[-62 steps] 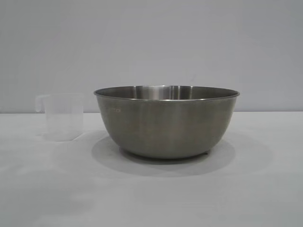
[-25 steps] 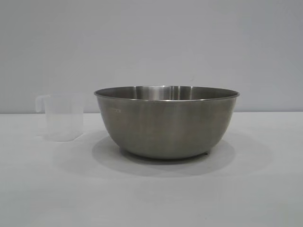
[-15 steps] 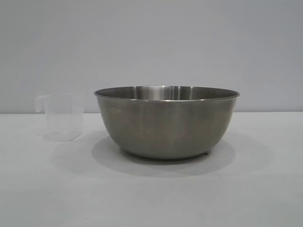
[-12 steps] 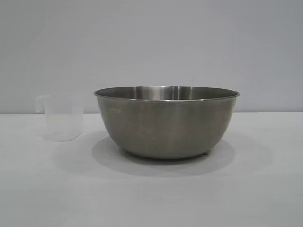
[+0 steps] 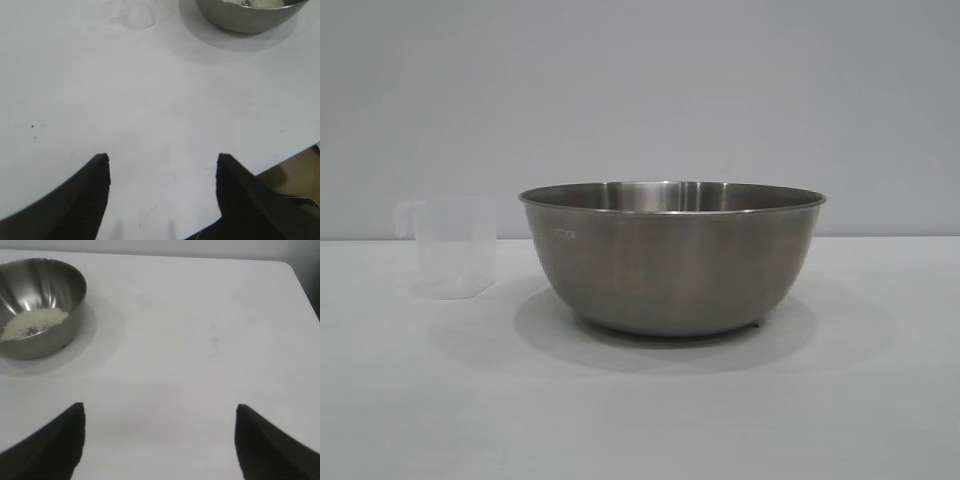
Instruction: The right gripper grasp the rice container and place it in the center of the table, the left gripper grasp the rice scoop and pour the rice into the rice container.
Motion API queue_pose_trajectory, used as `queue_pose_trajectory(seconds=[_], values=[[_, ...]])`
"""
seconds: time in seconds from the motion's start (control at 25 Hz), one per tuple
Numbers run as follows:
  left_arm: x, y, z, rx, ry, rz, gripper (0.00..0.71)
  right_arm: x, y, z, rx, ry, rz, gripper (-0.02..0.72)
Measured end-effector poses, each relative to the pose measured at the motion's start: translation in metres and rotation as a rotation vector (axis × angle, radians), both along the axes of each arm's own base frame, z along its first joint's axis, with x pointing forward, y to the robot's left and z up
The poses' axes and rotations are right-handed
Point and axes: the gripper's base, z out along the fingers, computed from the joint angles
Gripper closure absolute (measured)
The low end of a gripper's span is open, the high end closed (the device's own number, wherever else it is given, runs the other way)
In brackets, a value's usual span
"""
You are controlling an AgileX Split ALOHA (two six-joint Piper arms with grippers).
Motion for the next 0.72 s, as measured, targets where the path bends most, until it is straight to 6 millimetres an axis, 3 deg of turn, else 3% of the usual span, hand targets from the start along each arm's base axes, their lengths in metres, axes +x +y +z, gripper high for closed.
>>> queue_pose_trajectory(seconds=[0.24, 0.72], values=[[-0.002, 0.001, 0.0, -0.004, -0.013, 0.017, 0.324, 0.0, 0.0, 0.0, 0.0, 0.0, 0.0, 0.155], [-0.016, 0.002, 0.0, -0.015, -0.125, 0.406, 0.324, 0.0, 0.0, 0.0, 0.0, -0.002, 0.0, 0.155]])
